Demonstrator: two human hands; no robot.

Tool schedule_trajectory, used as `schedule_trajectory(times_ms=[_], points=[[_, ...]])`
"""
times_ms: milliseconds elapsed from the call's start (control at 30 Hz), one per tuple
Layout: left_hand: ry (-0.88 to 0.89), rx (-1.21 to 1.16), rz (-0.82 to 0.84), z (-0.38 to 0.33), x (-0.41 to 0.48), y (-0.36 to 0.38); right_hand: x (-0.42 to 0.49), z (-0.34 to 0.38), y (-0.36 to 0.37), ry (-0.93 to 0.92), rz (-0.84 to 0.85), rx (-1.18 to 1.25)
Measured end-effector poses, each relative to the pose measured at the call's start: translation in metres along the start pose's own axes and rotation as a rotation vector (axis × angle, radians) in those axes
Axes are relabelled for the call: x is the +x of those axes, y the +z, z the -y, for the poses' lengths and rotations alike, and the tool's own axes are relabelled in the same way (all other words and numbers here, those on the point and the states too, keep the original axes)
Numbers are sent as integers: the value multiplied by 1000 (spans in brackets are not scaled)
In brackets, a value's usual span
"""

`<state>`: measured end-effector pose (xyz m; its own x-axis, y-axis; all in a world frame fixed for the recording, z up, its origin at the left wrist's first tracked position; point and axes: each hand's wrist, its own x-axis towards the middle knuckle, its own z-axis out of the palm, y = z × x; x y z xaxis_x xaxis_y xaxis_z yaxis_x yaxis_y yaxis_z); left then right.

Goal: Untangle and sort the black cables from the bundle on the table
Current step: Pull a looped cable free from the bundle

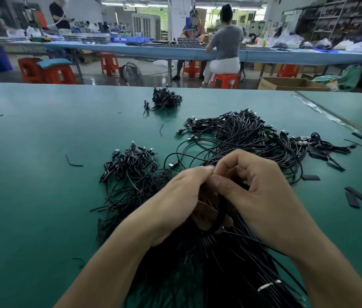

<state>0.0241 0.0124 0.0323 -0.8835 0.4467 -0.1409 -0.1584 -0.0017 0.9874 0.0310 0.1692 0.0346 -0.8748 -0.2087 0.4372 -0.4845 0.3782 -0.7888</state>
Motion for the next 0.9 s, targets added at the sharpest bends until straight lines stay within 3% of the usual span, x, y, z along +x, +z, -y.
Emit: schedule_trajectory(times_ms=[67, 167, 300, 500, 600, 700, 800, 900], points=[[-63, -113, 116, -2, -2, 4, 0, 2, 1, -9, -61, 13], [-52, -62, 167, -2, -4, 1, 1, 3, -1, -27, -148, 8], [-28, -43, 100, 2, 0, 2, 0, 2, -1, -64, -199, -57], [27, 170, 54, 8, 5, -6, 0, 3, 5, -48, -205, -52], [99, 199, -87, 11, 9, -9, 2, 2, 4, 59, -206, -22], [133, 230, -342, 14, 14, -24, 2, -3, -3, 273, -112, 30], [153, 397, -544, 18, 15, -37, -3, -7, -2, 372, 142, -255], [99, 524, -664, 20, 15, -39, -7, -5, 17, 355, 398, -429]])
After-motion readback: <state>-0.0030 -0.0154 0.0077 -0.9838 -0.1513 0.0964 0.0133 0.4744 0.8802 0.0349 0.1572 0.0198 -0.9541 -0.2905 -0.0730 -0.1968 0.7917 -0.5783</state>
